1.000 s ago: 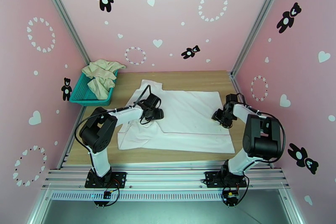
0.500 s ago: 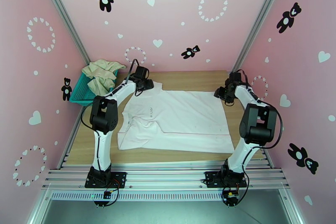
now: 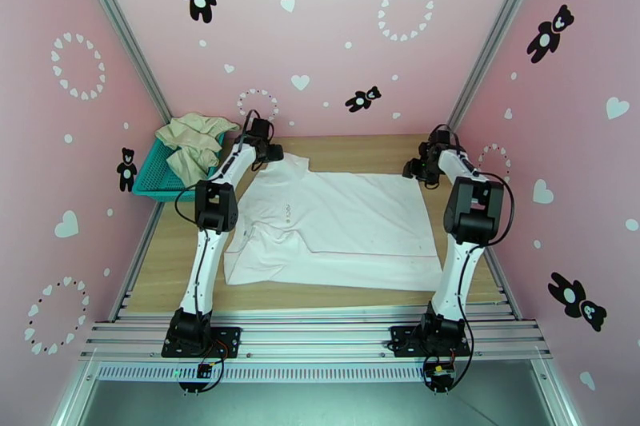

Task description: Fold and stack the mixed laundry pile

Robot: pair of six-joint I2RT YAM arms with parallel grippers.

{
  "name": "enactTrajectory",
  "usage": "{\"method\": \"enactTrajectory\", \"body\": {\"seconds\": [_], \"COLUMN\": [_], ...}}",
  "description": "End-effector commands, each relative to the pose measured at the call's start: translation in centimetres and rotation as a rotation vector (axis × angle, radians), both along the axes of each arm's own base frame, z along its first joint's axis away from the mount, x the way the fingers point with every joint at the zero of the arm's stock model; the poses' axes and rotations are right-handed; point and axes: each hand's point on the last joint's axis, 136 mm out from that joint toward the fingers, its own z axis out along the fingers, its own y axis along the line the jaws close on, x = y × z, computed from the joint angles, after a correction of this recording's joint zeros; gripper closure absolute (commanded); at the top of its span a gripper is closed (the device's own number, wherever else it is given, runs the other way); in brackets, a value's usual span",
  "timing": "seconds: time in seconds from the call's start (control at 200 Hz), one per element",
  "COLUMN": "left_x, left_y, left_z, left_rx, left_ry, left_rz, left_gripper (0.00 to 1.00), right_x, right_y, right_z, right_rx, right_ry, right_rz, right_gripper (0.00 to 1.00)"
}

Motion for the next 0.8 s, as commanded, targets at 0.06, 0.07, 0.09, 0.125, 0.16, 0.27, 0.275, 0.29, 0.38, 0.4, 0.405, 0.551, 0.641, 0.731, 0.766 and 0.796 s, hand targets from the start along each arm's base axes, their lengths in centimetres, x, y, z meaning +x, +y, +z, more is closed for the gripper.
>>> {"method": "enactTrajectory", "body": {"seconds": [0.06,0.07,0.09,0.125,0.16,0.27,0.275,0.29,0.38,0.4,0.405,0.551,0.641,0.731,0.766,0.796], "left_x": [0.6,0.7,0.8,1.1,1.2,1.4,1.5,1.5,1.6,1.6,1.6,2.2,2.6,2.9,2.9,3.0], "left_y": [-1.5,-1.6,-1.5,-1.5,-1.4,-0.7,-0.7,-0.7,-1.0,-1.1,-1.1,-1.6,-1.8,-2.0,-2.1,-2.2], "left_z": [-1.7,-1.8,-1.9,-1.6,-2.6,-2.8,-2.8,-2.8,-3.0,-3.1,-3.1,-2.5,-1.9,-1.6,-1.4,-1.4], "left_rx": [-0.159,-0.162,-0.165,-0.175,-0.183,-0.182,-0.183,-0.188,-0.221,-0.226,-0.228,-0.262,-0.27,-0.281,-0.285,-0.289], "left_ry": [0.021,0.019,0.017,0.007,0.019,0.02,0.02,0.019,0.023,0.022,0.022,-0.01,-0.037,-0.054,-0.06,-0.064], "left_rz": [-0.007,-0.006,0.0,0.009,0.018,0.069,0.07,0.071,0.067,0.065,0.064,0.054,0.044,0.031,0.025,0.02], "left_gripper": [0.29,0.3,0.31,0.32,0.35,0.46,0.46,0.48,0.56,0.59,0.6,0.81,0.86,0.89,0.91,0.92], "right_x": [0.0,0.1,0.1,0.3,0.4,0.7,0.7,0.8,1.2,1.2,1.3,2.4,2.9,3.3,3.4,3.5], "right_y": [-0.5,-0.6,-0.6,-0.7,-0.7,-0.9,-0.9,-1.0,-1.5,-1.7,-1.7,-2.4,-2.6,-2.2,-2.0,-2.0], "right_z": [-1.8,-1.8,-1.9,-2.0,-2.0,-2.1,-2.1,-2.1,-2.2,-2.2,-2.1,-2.3,-2.7,-3.5,-3.7,-4.0], "right_rx": [-0.007,-0.006,-0.003,-0.001,0.0,-0.01,-0.011,-0.012,-0.036,-0.04,-0.041,-0.08,-0.086,-0.059,-0.05,-0.045], "right_ry": [0.054,0.053,0.055,0.055,0.055,0.056,0.055,0.056,0.056,0.055,0.054,0.043,0.047,0.062,0.067,0.07], "right_rz": [0.007,0.005,0.004,0.0,0.001,-0.003,-0.003,-0.004,-0.01,-0.01,-0.01,-0.001,0.005,0.012,0.012,0.009], "right_gripper": [0.42,0.42,0.42,0.42,0.42,0.42,0.43,0.42,0.42,0.43,0.42,0.45,0.47,0.51,0.52,0.53]}}
